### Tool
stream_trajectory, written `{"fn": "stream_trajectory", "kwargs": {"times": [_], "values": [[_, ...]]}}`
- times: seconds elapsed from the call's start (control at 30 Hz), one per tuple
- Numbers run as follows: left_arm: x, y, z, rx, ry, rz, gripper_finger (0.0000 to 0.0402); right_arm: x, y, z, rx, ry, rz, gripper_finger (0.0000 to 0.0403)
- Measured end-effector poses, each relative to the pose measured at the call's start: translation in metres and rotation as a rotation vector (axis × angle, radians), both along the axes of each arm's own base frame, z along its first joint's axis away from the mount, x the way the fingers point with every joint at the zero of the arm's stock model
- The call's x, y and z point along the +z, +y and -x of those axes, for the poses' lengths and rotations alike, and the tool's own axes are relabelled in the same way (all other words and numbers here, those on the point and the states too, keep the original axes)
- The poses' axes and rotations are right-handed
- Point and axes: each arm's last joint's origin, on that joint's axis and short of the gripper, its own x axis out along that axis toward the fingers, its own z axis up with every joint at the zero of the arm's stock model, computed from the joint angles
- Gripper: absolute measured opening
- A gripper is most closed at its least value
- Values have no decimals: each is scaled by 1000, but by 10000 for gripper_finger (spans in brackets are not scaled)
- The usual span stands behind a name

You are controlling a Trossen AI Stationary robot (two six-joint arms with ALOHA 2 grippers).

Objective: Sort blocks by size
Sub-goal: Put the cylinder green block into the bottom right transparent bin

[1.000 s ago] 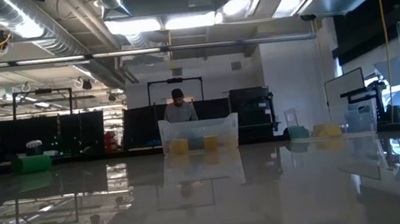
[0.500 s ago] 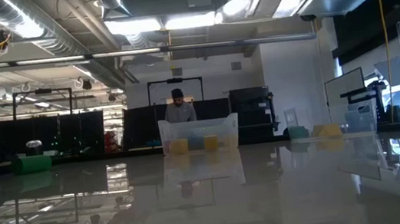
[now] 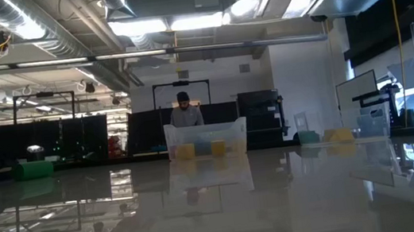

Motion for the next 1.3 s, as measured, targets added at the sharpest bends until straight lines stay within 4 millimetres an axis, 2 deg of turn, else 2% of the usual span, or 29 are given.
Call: {"fn": "stream_trajectory", "kwargs": {"times": [0.13,0.3,0.43,0.57,0.73,0.9,1.1,1.3], "values": [[0,0,0,0,0,1,214,15,0,1,13,25,-59,219],[0,0,0,0,1,0,214,52,-6,0,-2,-12,-60,220],[4,4,-2,48,-9,-25,214,81,-17,-3,7,-200,110,220],[3,16,-3,223,-20,12,214,94,-32,-19,4,-419,358,220],[-20,48,-3,448,121,72,214,98,-67,-49,-41,-478,635,221],[-41,85,6,660,294,245,214,91,-109,-79,-64,-406,761,221],[-67,121,14,894,570,471,214,70,-147,-105,-78,-395,775,221],[-90,143,9,1033,787,529,214,48,-160,-117,-20,-470,691,221]]}}
